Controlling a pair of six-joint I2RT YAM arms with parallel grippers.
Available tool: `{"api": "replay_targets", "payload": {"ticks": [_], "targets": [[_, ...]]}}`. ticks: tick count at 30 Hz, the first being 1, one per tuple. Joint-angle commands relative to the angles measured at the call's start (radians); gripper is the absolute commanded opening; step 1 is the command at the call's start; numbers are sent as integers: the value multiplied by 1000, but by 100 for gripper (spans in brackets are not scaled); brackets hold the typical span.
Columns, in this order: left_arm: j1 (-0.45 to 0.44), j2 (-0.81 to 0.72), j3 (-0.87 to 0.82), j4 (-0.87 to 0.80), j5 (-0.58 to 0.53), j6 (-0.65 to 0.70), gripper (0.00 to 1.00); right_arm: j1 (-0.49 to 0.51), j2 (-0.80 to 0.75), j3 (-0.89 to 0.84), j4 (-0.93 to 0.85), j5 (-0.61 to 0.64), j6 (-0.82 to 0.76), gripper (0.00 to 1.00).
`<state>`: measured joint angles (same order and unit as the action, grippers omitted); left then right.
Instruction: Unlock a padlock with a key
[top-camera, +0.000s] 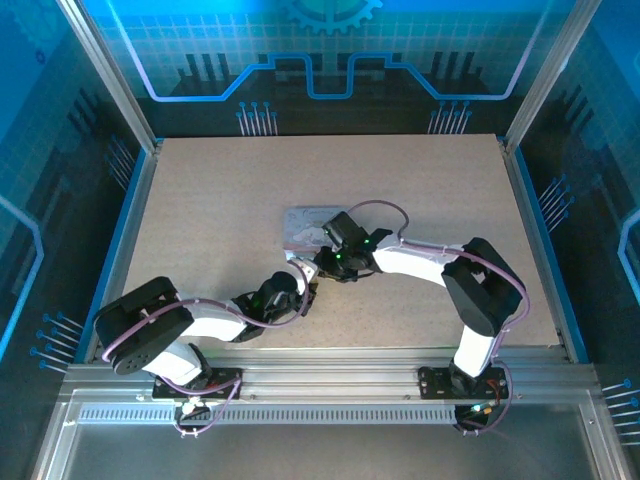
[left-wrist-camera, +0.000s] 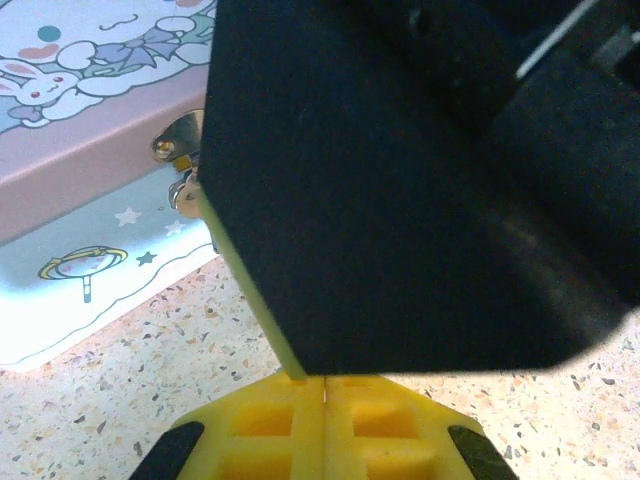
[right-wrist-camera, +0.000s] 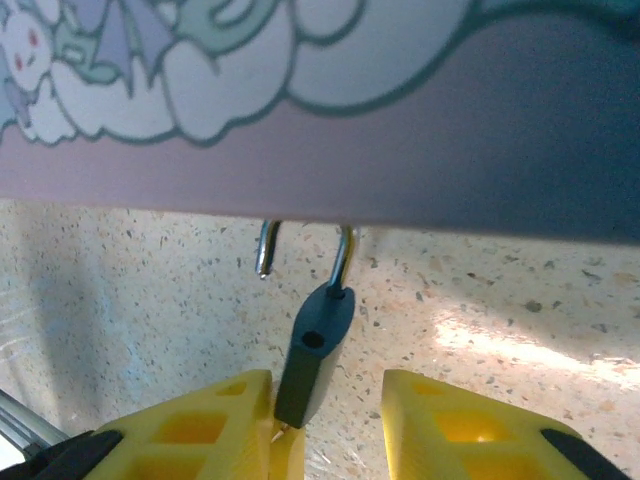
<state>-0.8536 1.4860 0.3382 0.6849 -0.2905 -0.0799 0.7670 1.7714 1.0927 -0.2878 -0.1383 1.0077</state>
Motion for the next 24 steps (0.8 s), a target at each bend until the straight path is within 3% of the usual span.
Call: {"api": "replay_targets", "payload": {"ticks": [1, 10, 14, 18, 24], "targets": [[5, -4, 16, 7, 18, -13, 0, 23, 19, 26, -13, 0, -1, 25], [4, -6, 15, 8, 19, -12, 0, 26, 10, 22, -8, 6, -13, 2], [5, -16, 12, 5, 18, -14, 2, 26, 2, 26, -20, 24, -41, 0], [4, -34, 9, -17, 17, -26, 24, 21, -12, 15, -8, 36, -64, 0], [5, -55, -3, -17, 24, -48, 45, 6, -53, 0, -16, 54, -127, 0]]}}
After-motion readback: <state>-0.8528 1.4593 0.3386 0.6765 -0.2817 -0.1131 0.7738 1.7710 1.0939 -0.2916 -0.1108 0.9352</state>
